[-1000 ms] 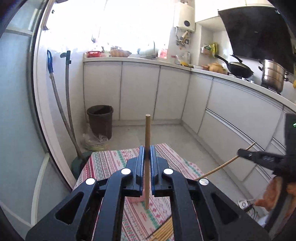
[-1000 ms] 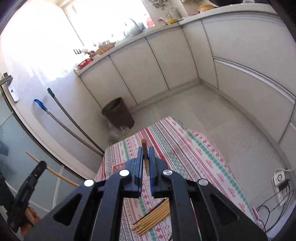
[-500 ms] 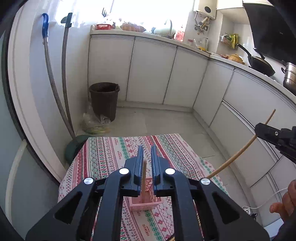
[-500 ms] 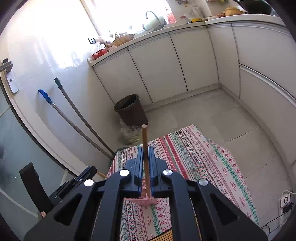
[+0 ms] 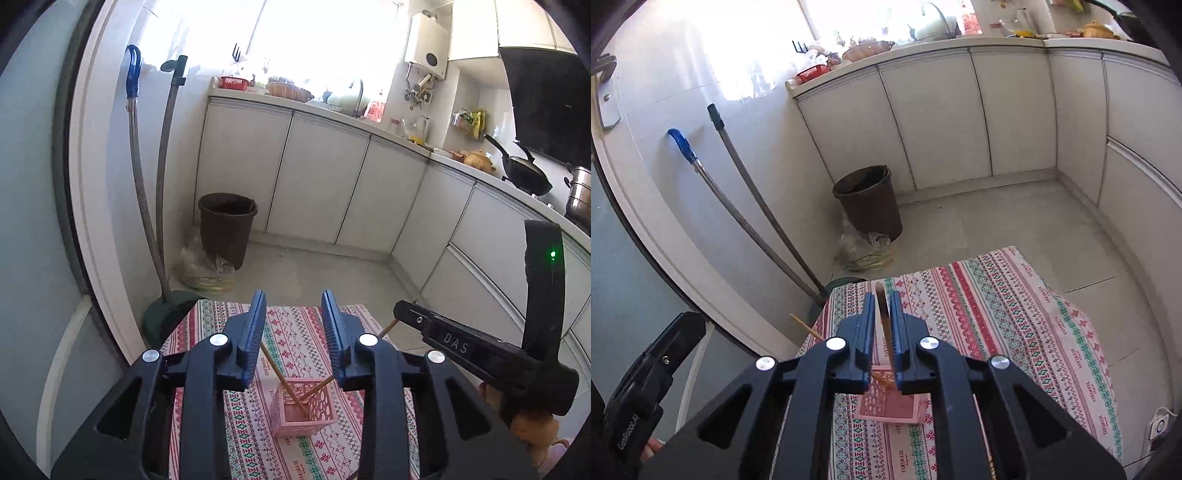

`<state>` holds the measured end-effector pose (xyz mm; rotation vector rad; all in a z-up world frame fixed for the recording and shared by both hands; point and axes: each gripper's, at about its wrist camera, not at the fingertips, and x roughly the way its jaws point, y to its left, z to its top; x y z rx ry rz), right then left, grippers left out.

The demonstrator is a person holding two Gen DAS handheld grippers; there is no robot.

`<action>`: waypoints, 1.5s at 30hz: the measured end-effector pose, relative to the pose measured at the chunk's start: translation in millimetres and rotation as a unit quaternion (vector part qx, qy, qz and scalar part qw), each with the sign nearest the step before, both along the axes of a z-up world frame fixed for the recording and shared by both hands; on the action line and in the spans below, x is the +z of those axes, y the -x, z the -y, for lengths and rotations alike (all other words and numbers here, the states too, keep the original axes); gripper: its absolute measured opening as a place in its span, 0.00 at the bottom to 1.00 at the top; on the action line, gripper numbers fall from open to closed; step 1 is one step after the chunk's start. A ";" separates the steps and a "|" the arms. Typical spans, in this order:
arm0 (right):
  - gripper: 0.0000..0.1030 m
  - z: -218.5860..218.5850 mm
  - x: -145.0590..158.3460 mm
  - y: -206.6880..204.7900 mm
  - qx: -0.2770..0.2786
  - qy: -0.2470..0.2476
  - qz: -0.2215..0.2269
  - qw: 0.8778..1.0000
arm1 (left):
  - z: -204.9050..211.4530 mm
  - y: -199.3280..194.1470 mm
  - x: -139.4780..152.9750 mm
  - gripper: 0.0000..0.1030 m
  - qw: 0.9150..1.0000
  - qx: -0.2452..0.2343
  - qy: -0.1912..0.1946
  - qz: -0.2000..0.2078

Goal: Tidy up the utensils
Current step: 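Carry both chopsticks over the pink holder and open both tools to drop them in, then grasp a bamboo chopstick with the left tool while the right tool grasps another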

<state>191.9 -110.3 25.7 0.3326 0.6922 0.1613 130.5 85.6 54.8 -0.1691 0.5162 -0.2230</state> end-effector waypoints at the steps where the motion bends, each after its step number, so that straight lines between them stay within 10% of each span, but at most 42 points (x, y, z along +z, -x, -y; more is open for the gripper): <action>1: 0.14 -0.9 -3.3 1.5 -0.002 0.000 0.001 1.000 | 1.3 -1.1 -2.7 0.29 1.000 0.002 -0.005 -0.004; 13: 0.43 17.7 12.8 69.5 -0.046 0.090 0.058 0.993 | 30.2 32.8 -1.4 0.56 0.999 0.003 -0.048 0.008; 33: 0.92 98.9 -50.8 169.8 -0.128 0.066 -0.016 0.989 | 61.5 83.5 -56.8 0.93 0.995 -0.005 -0.074 -0.060; 40: 0.94 174.0 -87.2 206.1 -0.203 0.000 -0.083 0.976 | 85.9 69.3 -103.4 0.93 0.980 -0.075 -0.104 -0.152; 45: 0.94 213.4 -111.8 218.3 -0.239 -0.114 -0.134 0.955 | 133.0 55.8 -144.2 0.93 0.953 -0.152 -0.135 -0.226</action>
